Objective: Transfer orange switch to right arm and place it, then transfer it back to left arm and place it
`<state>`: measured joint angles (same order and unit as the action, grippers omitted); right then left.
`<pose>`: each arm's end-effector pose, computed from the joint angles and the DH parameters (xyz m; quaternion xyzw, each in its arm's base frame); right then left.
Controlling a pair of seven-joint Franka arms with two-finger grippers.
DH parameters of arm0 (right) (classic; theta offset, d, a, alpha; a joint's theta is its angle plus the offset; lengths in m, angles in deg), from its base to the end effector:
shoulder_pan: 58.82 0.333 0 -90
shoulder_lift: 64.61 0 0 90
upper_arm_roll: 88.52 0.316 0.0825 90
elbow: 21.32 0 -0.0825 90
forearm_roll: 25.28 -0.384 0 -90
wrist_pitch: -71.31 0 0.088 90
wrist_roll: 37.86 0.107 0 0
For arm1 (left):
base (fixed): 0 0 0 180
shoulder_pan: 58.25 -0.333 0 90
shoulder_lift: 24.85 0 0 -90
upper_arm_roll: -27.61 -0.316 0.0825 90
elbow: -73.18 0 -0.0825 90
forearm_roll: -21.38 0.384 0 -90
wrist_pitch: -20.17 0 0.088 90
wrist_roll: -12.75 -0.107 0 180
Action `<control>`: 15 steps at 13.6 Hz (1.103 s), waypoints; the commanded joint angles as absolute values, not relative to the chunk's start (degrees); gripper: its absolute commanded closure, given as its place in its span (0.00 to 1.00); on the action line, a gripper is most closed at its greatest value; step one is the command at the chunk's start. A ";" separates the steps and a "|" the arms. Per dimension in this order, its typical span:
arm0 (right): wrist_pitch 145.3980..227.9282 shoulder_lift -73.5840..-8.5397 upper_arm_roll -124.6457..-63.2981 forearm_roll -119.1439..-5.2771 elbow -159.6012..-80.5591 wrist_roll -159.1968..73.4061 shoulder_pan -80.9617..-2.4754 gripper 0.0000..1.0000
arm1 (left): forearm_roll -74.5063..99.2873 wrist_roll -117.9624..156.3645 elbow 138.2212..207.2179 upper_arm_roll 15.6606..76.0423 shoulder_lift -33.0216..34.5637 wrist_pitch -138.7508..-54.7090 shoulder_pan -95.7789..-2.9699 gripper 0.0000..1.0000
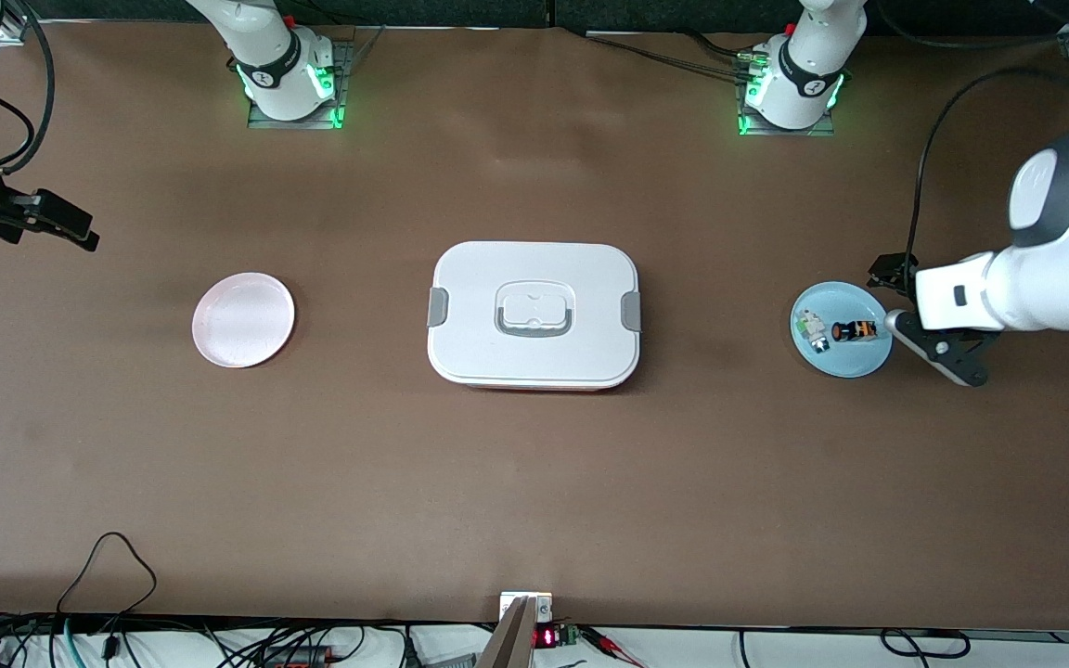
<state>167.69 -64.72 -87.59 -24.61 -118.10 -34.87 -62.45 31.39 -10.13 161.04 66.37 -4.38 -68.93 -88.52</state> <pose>0.5597 -0.0275 0.5791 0.9988 -0.0490 -0.0025 0.0058 0.6194 -0.0226 0.4678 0.9522 -0.2763 -0.1236 0.0405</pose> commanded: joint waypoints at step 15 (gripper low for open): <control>165.61 -64.61 -86.32 -24.84 -116.68 -36.98 -61.72 0.00 | 18.13 17.58 165.73 29.28 -29.50 -61.04 -56.58 0.00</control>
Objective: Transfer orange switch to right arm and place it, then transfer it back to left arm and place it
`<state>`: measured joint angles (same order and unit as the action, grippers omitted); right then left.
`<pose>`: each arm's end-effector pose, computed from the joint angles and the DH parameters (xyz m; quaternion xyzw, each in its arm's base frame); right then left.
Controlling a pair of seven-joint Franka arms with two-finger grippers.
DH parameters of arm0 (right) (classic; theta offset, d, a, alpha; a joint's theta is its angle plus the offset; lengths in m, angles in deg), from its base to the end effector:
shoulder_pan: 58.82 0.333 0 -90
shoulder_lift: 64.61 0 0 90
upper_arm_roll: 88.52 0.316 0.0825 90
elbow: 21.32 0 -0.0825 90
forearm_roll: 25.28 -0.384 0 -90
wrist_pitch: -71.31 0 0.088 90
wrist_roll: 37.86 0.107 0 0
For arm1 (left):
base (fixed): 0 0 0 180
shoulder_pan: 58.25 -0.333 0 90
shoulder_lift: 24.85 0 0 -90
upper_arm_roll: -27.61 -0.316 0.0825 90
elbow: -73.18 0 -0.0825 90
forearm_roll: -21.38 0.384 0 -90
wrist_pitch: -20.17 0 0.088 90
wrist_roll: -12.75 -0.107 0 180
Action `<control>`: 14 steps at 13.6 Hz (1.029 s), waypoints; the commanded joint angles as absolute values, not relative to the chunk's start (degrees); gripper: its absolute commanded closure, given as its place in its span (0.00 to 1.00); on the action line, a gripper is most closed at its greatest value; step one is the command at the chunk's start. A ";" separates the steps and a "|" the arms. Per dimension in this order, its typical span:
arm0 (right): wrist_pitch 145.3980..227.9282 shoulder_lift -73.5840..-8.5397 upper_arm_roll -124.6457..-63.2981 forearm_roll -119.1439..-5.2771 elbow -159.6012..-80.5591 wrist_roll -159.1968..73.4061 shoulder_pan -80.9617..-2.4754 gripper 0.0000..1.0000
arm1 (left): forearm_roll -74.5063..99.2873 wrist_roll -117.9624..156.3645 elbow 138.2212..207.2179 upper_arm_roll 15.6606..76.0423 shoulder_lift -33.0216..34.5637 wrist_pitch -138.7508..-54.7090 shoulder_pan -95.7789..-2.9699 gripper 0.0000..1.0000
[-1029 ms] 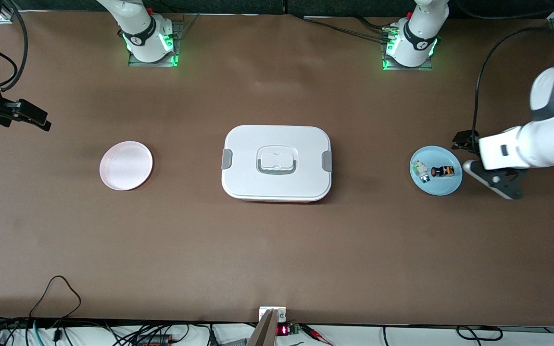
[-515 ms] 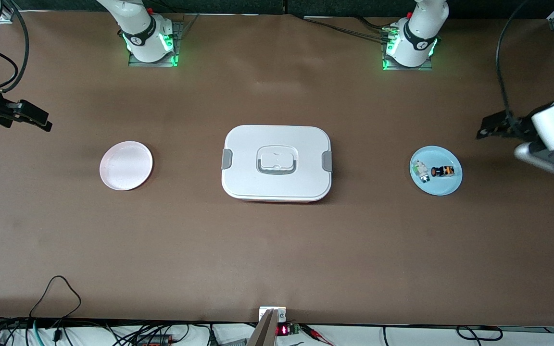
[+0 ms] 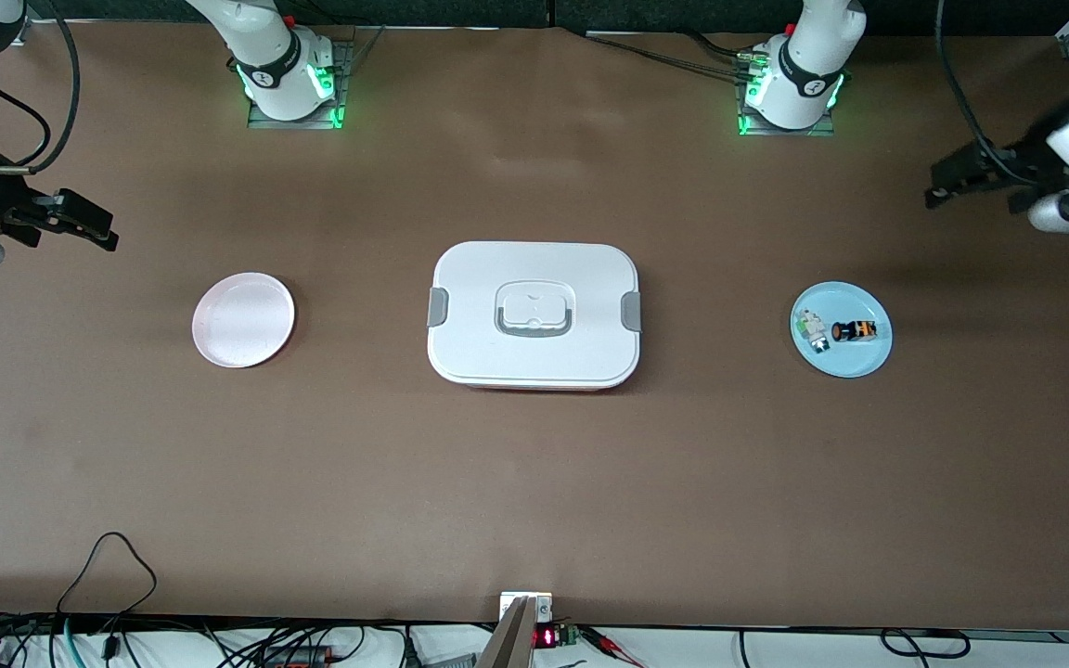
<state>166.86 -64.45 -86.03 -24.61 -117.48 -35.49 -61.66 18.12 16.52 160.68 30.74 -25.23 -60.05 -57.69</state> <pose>0.5607 -0.0046 0.5803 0.9997 -0.0231 -0.0066 0.0059 0.5327 -0.0413 0.6346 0.9978 -0.0024 -0.0619 0.0241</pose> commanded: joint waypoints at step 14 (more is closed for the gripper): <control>165.52 -64.79 -86.59 -24.84 -116.68 -38.83 -61.98 0.00 | 19.01 15.12 165.47 29.99 -28.72 -64.82 -60.00 0.00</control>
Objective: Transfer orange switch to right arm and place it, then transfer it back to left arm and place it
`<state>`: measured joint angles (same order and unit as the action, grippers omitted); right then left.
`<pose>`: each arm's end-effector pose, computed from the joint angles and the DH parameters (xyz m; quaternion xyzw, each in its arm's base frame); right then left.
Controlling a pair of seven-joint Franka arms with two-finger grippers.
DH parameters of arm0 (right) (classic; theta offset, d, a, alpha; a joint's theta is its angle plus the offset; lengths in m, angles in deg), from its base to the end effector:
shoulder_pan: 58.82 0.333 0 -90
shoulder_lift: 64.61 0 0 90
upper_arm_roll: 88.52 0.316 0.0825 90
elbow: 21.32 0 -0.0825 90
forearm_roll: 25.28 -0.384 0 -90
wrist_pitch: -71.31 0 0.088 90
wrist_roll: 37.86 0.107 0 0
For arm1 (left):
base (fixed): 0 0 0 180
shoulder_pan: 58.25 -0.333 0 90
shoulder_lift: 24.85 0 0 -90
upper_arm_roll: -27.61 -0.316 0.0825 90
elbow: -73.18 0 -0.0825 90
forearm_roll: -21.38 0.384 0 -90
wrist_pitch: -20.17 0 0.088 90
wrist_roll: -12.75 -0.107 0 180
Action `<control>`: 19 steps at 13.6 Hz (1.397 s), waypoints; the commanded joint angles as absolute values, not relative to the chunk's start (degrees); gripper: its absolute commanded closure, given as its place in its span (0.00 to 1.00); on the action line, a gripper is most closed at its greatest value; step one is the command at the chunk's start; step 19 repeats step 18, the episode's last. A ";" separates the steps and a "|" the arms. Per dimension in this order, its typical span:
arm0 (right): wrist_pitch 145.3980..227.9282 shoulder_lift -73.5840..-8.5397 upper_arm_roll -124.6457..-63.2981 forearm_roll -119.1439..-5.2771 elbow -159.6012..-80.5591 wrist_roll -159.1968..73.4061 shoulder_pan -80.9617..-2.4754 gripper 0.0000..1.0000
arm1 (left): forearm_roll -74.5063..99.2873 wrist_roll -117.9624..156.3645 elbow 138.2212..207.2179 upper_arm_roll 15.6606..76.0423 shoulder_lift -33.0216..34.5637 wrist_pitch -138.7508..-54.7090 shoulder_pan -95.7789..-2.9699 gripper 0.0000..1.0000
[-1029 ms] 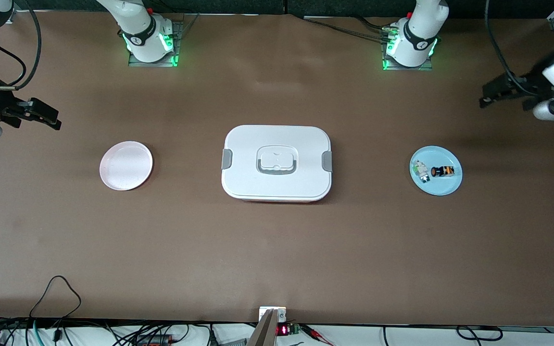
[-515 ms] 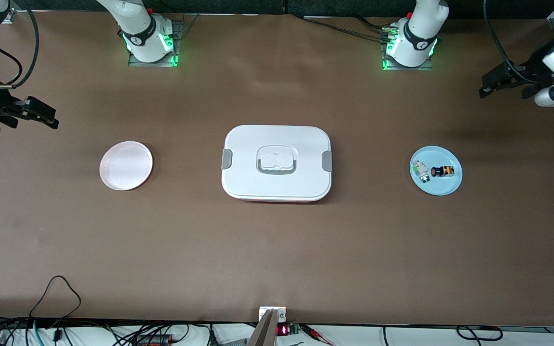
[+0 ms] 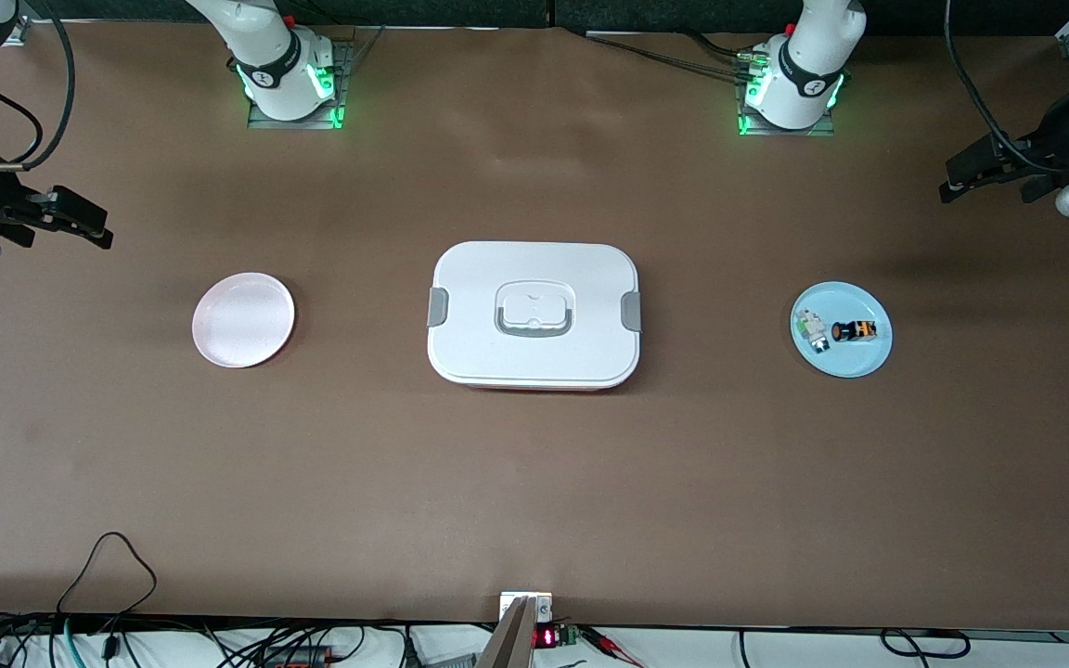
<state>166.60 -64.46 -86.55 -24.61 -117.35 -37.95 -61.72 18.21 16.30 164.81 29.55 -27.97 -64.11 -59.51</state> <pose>0.5602 -0.0103 0.5811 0.9999 -0.0067 -0.0078 0.0057 0.5267 -0.0131 0.6324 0.9987 0.0233 -0.0379 0.0253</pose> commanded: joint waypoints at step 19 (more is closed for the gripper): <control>165.61 -64.70 -86.59 -24.75 -116.60 -38.83 -62.07 0.00 | 20.68 15.04 163.80 29.90 -25.91 -66.14 -59.74 0.00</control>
